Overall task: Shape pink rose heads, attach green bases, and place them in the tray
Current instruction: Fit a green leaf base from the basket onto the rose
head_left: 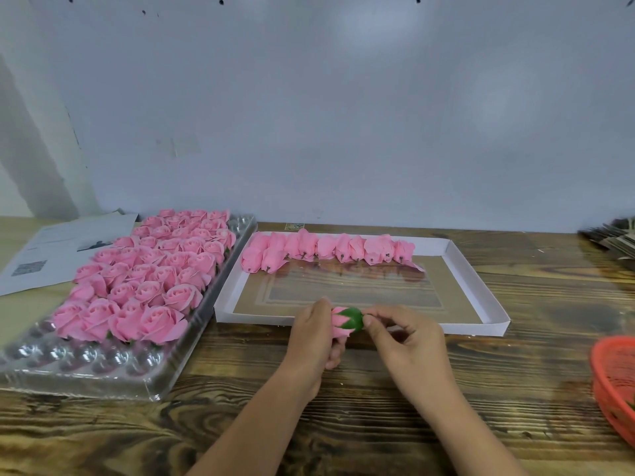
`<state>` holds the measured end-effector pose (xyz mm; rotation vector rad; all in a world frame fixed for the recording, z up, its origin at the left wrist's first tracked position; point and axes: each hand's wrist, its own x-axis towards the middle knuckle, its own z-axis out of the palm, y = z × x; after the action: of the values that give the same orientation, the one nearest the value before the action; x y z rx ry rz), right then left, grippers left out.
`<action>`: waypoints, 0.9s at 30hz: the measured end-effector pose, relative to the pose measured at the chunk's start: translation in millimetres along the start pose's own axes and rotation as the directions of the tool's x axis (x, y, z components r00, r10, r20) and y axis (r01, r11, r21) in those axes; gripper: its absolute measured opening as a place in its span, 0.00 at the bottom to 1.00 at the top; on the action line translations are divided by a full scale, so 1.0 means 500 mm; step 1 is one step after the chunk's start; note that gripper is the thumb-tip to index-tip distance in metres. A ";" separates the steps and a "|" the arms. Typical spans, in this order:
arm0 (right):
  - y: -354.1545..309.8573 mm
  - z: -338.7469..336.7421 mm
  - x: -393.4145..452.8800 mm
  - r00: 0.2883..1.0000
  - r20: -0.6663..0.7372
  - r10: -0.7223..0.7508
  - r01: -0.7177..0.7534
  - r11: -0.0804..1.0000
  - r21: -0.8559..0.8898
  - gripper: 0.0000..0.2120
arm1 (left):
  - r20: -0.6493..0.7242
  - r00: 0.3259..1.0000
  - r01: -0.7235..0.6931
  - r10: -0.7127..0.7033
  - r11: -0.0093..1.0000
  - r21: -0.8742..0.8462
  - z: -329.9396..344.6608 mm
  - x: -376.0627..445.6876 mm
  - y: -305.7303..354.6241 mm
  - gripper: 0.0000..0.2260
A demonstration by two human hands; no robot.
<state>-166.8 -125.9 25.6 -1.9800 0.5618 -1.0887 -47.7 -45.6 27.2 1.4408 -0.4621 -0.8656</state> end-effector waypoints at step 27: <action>0.007 -0.021 0.003 0.959 0.275 0.071 -0.034 0.990 -0.138 0.20 | -0.111 0.986 -0.102 0.124 0.977 0.186 0.002 0.012 -0.029 0.16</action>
<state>-174.9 -133.7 26.8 -2.1734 0.5415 -0.7368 -47.8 -49.6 12.2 1.6063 -0.5351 -0.6537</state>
